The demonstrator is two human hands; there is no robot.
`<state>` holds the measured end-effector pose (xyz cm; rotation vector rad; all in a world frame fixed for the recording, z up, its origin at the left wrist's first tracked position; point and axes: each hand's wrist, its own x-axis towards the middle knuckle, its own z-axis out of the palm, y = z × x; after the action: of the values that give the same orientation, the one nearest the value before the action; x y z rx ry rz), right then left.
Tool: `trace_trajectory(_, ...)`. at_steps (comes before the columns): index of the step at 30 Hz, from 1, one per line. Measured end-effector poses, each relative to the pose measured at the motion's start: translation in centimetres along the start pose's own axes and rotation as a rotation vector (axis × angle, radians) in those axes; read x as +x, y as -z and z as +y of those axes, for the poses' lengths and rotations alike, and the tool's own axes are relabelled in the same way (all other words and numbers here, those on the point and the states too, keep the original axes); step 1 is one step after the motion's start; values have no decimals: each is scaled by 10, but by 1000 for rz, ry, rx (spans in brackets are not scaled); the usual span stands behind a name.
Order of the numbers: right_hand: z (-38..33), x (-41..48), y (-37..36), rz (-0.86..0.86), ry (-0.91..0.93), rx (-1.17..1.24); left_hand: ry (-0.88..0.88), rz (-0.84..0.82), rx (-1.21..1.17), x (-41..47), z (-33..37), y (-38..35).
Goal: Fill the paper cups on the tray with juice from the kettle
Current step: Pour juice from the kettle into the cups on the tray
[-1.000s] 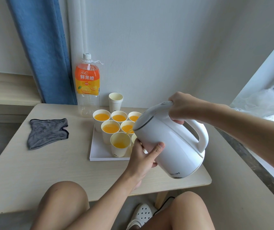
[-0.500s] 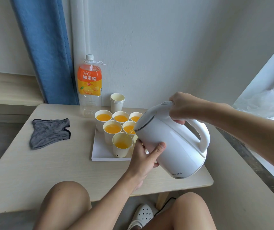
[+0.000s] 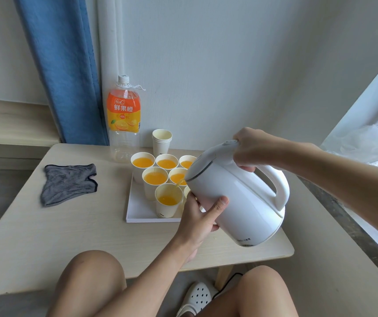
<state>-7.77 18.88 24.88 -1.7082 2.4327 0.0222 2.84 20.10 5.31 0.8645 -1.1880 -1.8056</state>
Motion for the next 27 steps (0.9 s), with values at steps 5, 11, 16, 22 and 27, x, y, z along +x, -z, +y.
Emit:
trace_trajectory(5,0,0,1,1,0,-3,-9,-2,8,1,0,1)
trace_trajectory(11,-1,1,0,-8,0,-1,-5,0,-4,2,-1,1)
trace_trajectory(16,-1,1,1,-4,4,-3,-13,0,-9,2,-1,1)
trace_trajectory(22,0,1,0,-7,4,-2,-7,-5,-8,2,-1,0)
trace_trajectory(27,1,1,0,-14,2,7,-8,2,12,2,0,1)
